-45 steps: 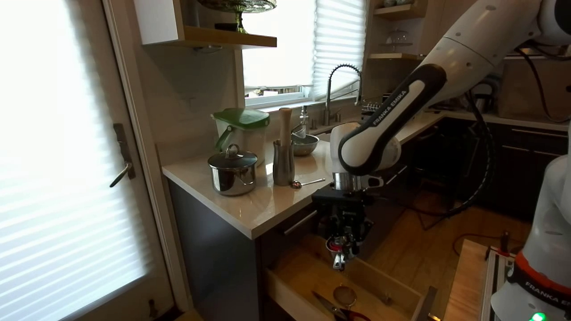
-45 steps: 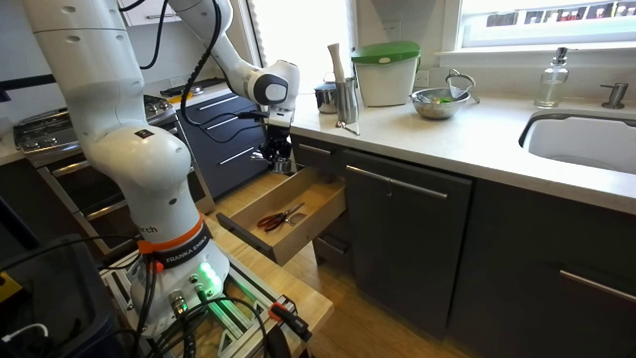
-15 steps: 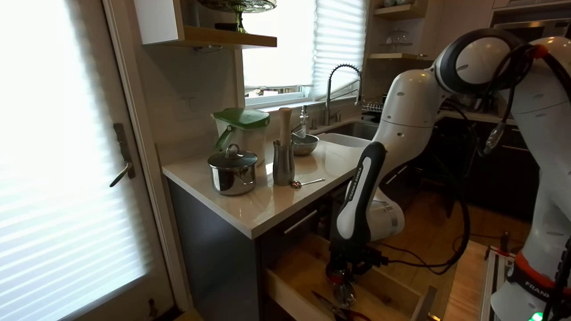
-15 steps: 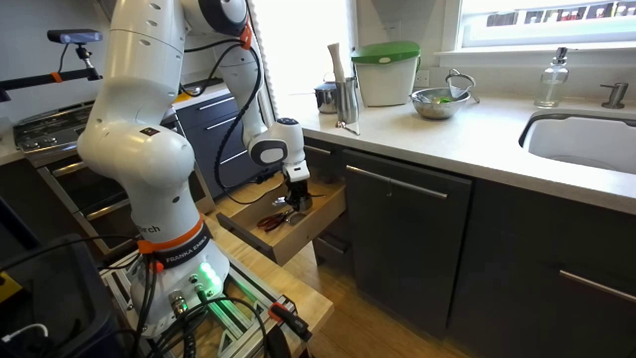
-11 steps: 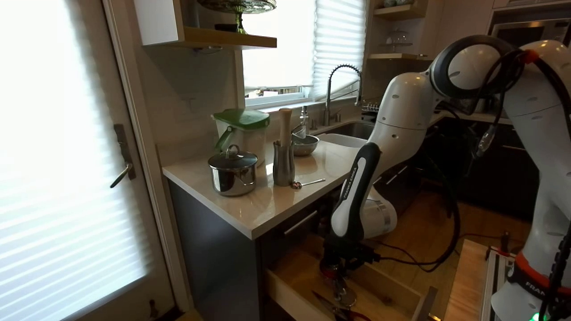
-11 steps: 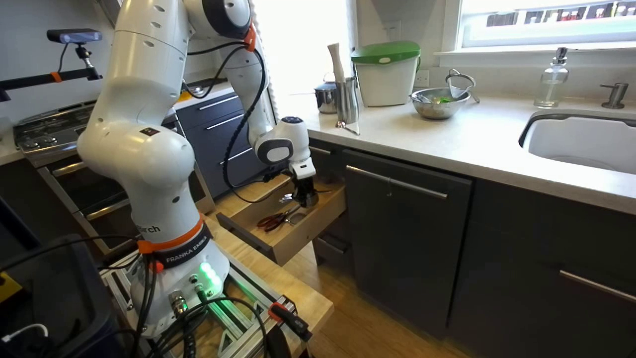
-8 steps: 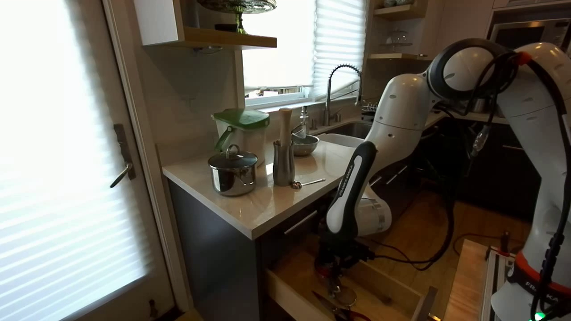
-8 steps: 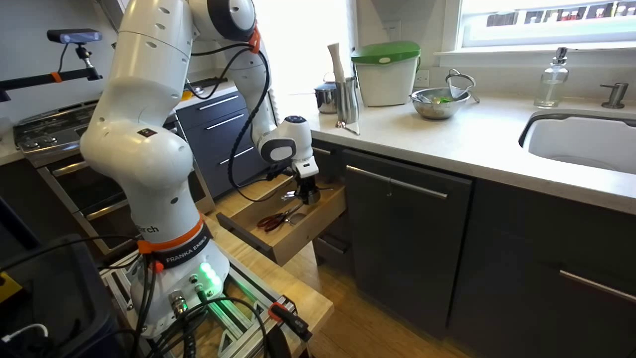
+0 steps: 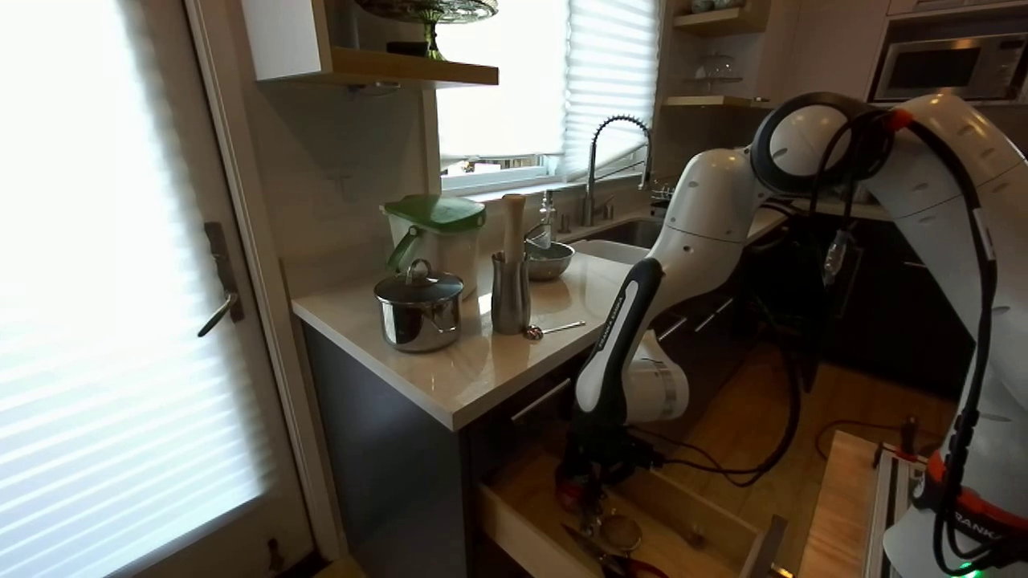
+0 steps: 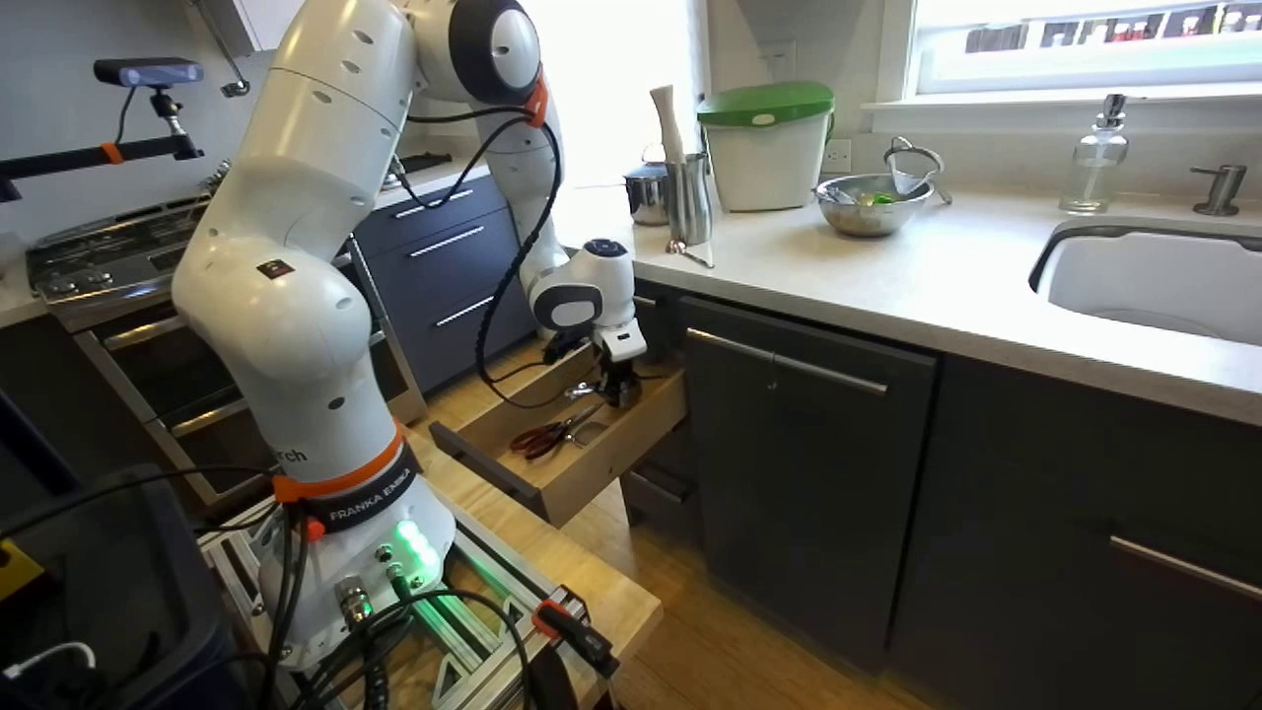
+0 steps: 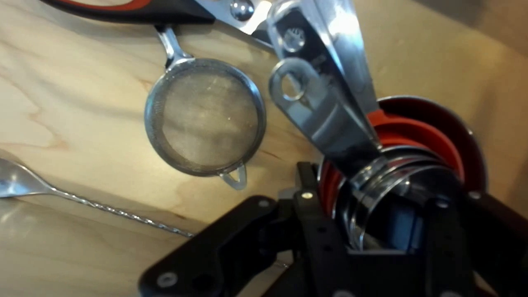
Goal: Pick up the bunch of measuring spoons from the kitchen counter and put them in the open drawer
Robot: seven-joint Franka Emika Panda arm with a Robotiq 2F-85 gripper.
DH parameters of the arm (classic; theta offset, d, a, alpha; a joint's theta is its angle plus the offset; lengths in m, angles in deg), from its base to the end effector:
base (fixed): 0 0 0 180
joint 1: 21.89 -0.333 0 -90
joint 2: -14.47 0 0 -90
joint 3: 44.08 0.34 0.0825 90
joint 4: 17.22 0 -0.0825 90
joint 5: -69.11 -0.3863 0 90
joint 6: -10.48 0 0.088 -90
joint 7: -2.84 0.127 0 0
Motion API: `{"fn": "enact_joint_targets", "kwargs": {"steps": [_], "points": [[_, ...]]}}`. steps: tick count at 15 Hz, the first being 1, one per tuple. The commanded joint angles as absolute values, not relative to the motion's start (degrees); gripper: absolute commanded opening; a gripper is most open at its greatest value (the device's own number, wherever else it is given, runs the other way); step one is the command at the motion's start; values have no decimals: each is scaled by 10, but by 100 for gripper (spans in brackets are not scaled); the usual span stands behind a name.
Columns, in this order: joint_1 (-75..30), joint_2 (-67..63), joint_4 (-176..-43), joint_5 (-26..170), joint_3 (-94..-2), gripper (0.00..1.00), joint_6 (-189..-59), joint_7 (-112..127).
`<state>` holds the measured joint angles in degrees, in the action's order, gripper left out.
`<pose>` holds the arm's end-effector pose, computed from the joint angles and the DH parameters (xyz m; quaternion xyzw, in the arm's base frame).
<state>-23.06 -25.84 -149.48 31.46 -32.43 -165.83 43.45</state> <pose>0.4914 0.0763 0.0445 -0.8236 0.5590 0.0273 0.0919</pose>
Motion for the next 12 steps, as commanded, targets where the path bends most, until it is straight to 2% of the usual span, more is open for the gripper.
{"fn": "enact_joint_targets", "kwargs": {"steps": [1, 2, 4, 7, 10, 12], "points": [[-213, -281, -1473, 310, -313, 22, -1644, 406], [-212, -284, -1471, 309, -313, 43, -1642, 402], [-216, -281, -1473, 306, -317, 47, -1639, 401], [-222, -256, -1491, 299, -316, 66, -1635, 407], [-260, -198, -1544, 297, -327, 90, -1641, 423], [-288, -150, -1591, 292, -335, 100, -1634, 440]]}}
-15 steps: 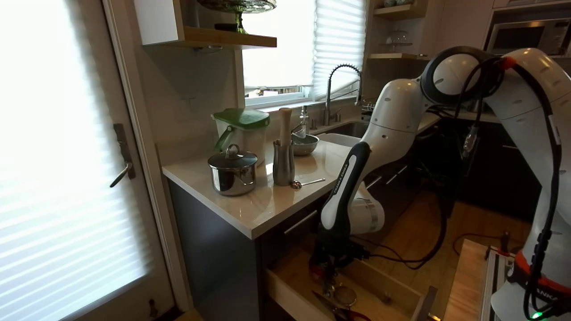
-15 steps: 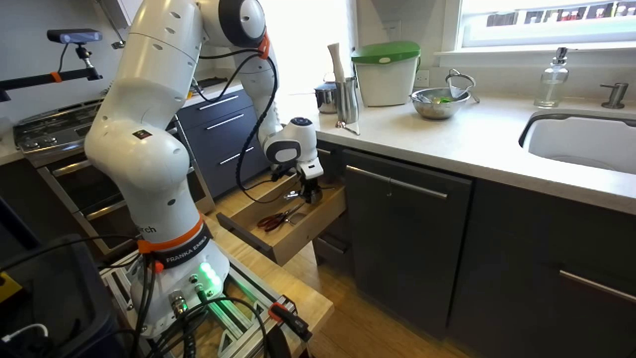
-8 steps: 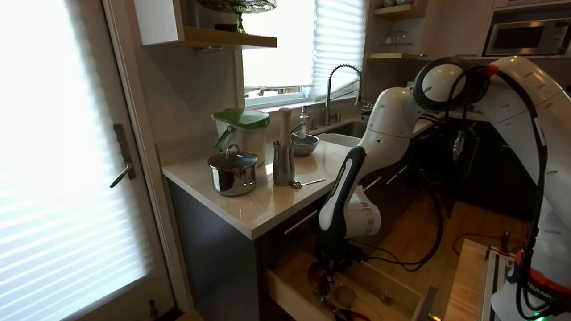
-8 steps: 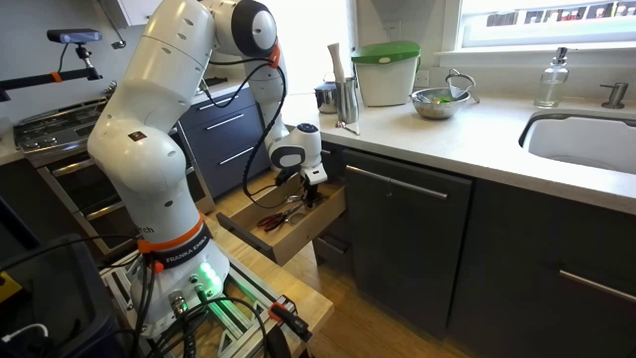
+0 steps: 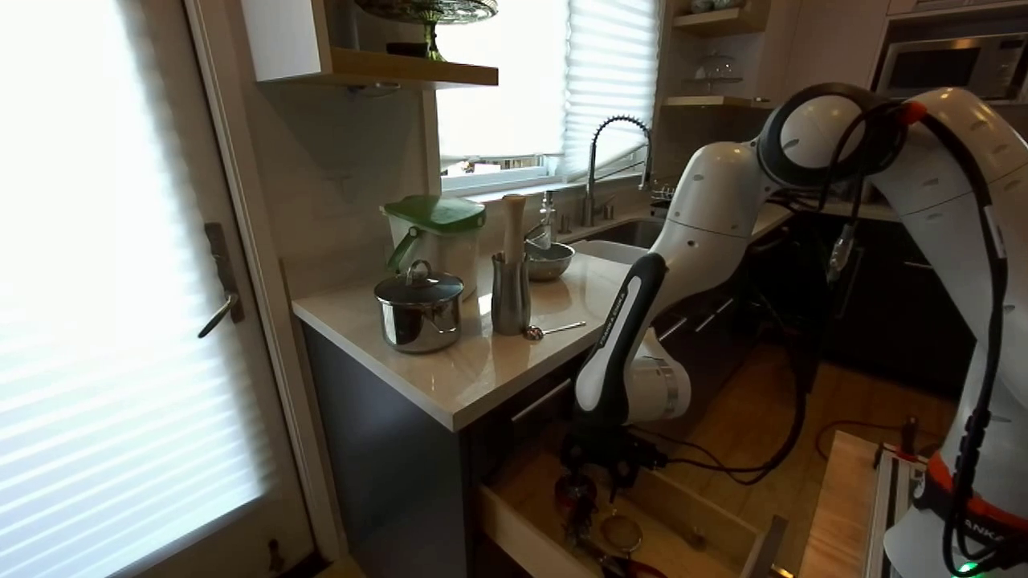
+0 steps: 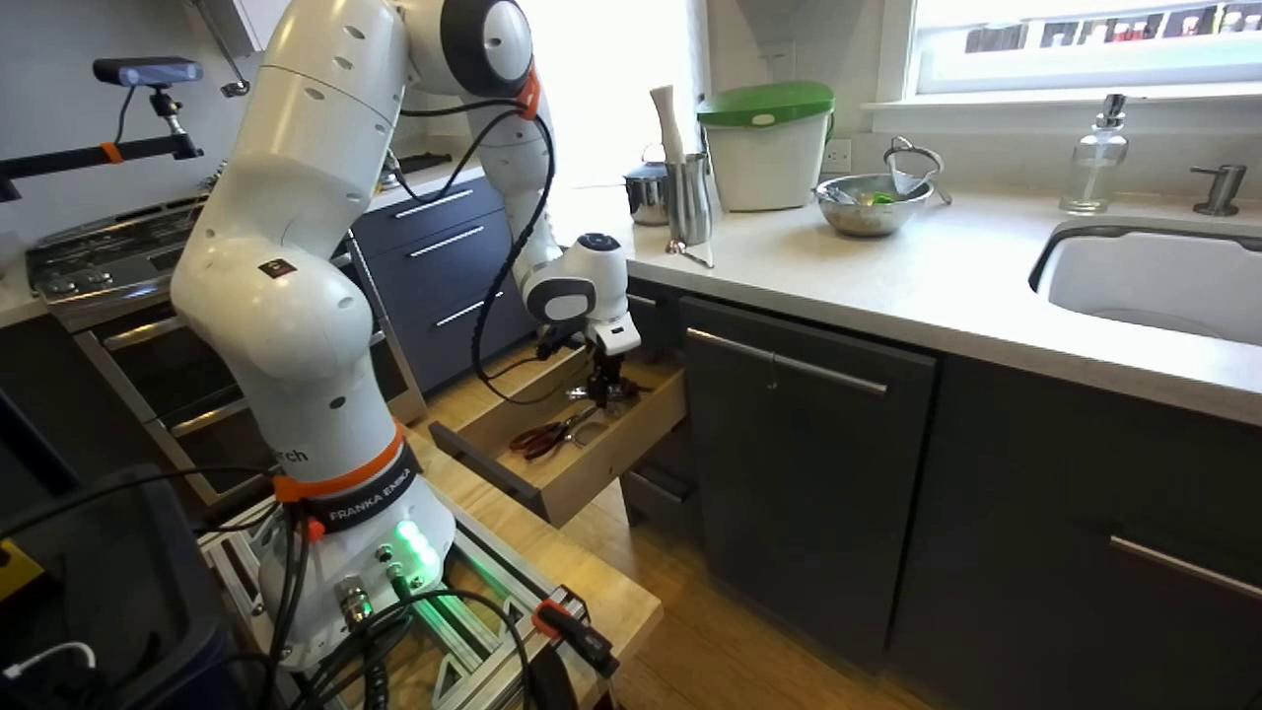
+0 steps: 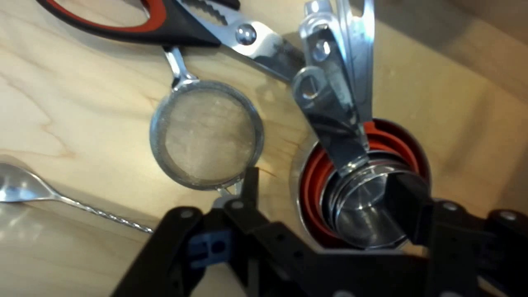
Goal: Pick up the bunch of measuring spoons from the kitchen counter and put them in the open drawer
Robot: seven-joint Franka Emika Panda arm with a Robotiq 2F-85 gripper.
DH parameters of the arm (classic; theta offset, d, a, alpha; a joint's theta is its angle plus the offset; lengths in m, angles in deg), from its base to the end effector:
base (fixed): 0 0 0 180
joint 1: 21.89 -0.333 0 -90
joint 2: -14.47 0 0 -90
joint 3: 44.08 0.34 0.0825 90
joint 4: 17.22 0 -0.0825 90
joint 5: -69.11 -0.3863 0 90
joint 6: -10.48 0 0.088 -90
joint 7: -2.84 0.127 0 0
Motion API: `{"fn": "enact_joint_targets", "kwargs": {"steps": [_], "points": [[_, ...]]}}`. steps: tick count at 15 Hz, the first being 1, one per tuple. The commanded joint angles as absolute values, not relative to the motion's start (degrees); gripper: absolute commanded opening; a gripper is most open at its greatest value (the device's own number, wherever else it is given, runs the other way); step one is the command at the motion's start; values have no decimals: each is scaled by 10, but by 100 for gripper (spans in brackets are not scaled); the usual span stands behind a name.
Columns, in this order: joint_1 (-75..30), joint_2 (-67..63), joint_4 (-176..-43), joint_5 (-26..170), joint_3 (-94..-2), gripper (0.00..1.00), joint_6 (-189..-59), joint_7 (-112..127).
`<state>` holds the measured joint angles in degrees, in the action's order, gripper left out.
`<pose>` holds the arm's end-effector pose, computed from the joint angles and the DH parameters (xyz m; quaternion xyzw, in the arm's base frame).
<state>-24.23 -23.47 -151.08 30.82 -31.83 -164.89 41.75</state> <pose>0.4848 0.0911 0.0577 -0.8379 0.5365 0.0310 0.0961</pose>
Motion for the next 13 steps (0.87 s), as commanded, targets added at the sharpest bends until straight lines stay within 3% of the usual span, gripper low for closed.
{"fn": "enact_joint_targets", "kwargs": {"steps": [1, 8, 9, 13], "points": [[-303, -125, -1615, 288, -341, 100, -1638, 450], [-382, 101, -1820, 277, -333, 100, -1686, 516], [-425, 53, -1753, 233, -369, 100, -1691, 459], [-408, 75, -1755, 228, -336, 100, -1727, 442]]}}
